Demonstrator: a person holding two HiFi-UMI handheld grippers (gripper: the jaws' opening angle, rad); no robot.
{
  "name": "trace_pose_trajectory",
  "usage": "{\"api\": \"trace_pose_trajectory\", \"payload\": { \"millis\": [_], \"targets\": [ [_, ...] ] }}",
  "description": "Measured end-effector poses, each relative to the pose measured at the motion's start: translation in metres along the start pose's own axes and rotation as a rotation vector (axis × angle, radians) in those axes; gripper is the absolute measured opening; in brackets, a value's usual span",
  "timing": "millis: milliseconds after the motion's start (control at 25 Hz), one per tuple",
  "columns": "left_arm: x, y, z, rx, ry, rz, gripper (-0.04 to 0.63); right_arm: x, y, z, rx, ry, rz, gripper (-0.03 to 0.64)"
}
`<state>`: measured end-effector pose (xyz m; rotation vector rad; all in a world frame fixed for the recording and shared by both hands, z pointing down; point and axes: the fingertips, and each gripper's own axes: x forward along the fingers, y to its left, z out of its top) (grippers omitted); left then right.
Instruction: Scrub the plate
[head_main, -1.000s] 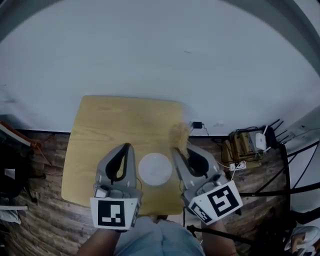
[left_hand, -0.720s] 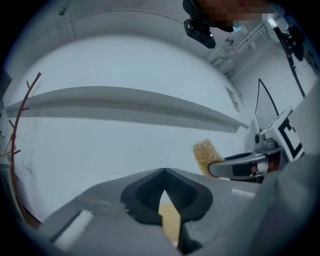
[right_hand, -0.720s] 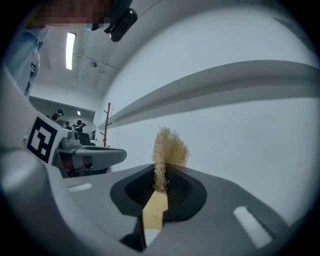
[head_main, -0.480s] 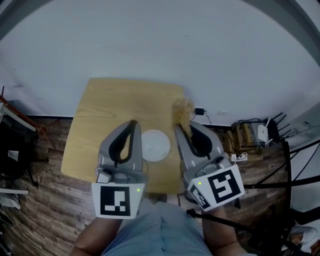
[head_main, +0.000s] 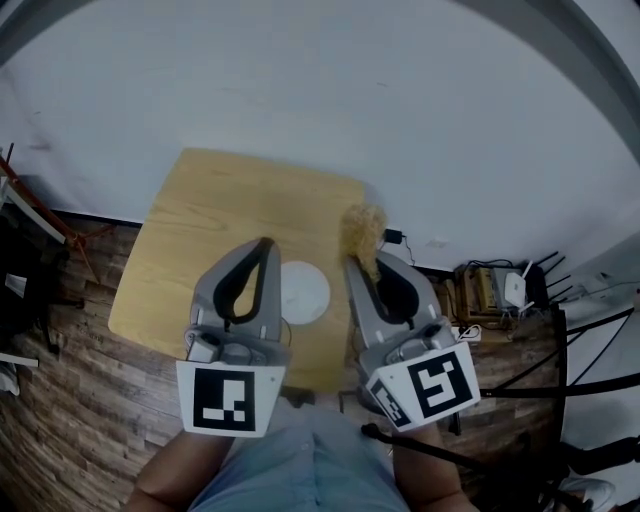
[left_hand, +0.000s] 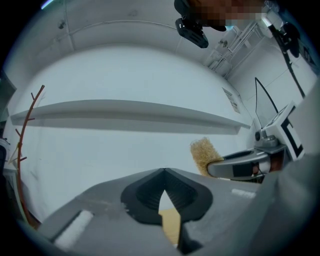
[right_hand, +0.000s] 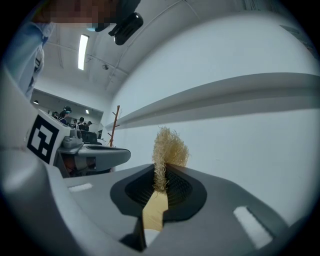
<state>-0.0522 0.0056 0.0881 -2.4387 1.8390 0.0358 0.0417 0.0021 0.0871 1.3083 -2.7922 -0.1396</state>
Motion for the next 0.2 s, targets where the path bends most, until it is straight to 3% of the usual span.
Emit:
{"api": "trace_pose_trajectory", "payload": {
  "millis": [200],
  "targets": [
    [0.011,0.005,-0.001,-0.003,0.007,-0.003,0.021,0.011,-0.005,-0.001,-0.008,0.01,0.004,0.038]
  ]
}}
